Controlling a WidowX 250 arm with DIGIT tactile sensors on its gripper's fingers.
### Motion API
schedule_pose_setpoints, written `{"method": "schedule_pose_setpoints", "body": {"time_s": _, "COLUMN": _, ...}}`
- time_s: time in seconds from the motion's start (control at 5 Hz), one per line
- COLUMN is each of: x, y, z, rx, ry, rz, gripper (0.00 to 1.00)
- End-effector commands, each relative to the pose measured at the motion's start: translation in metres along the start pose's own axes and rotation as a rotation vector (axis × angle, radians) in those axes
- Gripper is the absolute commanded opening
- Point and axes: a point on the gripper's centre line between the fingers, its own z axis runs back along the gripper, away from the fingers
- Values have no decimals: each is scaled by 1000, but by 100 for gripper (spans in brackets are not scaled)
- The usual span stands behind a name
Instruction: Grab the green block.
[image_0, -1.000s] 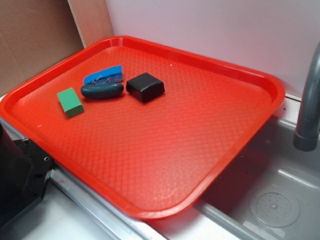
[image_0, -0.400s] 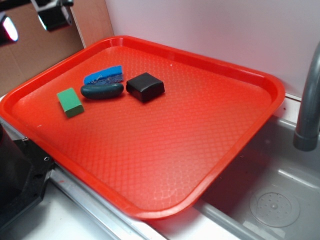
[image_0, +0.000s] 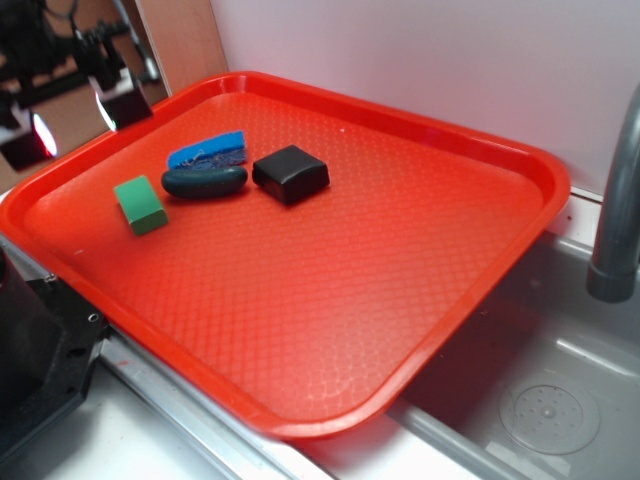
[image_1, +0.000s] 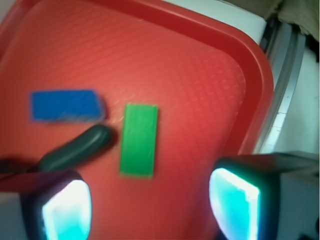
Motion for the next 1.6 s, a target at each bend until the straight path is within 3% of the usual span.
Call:
{"method": "schedule_pose_setpoints", "body": {"time_s": 0.0, "x": 6, "y": -9, "z": -41, "rx": 44, "ry": -102, "rz": -1, "gripper": 100}}
{"method": "schedule_pose_setpoints", "body": {"time_s": 0.6, "x": 0, "y": -1, "z": -62, "rx": 77, "ry": -132, "rz": 6, "gripper": 100}}
{"method": "schedule_pose_setpoints", "body": {"time_s": 0.8, "x": 0, "y": 0, "z": -62, "rx": 72, "ry": -133, "rz": 3, "gripper": 0}}
{"method": "schedule_pose_setpoints", "body": {"time_s": 1.2, "x": 9, "y": -8, "z": -40, "rx": 75, "ry": -91, "rz": -169, "gripper": 0}}
{"method": "schedule_pose_setpoints", "body": {"time_s": 1.4, "x": 8, "y": -21, "z": -9, "rx": 75, "ry": -109, "rz": -337, "gripper": 0}}
